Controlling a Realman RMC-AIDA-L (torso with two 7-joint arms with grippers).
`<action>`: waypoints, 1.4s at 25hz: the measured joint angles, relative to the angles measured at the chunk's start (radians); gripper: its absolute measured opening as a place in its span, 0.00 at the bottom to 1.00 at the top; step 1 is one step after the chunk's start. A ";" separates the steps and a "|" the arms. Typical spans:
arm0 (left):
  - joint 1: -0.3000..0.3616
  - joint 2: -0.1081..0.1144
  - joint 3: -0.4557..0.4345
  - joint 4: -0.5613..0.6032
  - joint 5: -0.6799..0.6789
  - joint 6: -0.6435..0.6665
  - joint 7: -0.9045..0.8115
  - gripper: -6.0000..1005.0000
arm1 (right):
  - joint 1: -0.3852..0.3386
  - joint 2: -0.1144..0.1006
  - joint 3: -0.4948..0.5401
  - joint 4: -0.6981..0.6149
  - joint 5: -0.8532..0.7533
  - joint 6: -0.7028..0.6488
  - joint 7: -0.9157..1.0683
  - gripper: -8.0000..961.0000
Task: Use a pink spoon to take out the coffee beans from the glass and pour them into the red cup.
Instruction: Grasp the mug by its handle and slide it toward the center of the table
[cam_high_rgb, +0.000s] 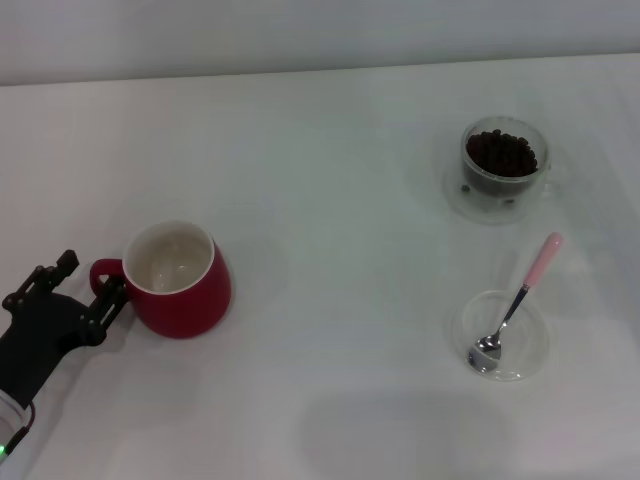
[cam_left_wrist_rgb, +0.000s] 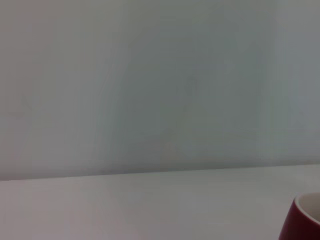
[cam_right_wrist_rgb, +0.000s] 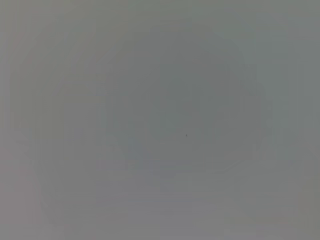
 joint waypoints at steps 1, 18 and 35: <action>0.001 0.000 0.000 0.000 0.000 -0.001 0.000 0.79 | 0.000 0.000 0.000 0.000 0.000 0.000 0.000 0.80; -0.012 -0.002 -0.003 -0.010 0.009 -0.007 0.002 0.24 | 0.003 0.002 -0.002 0.001 0.000 0.002 0.000 0.80; -0.159 -0.004 0.000 -0.034 0.100 0.102 0.002 0.16 | 0.005 0.002 -0.002 0.025 0.000 0.012 0.000 0.80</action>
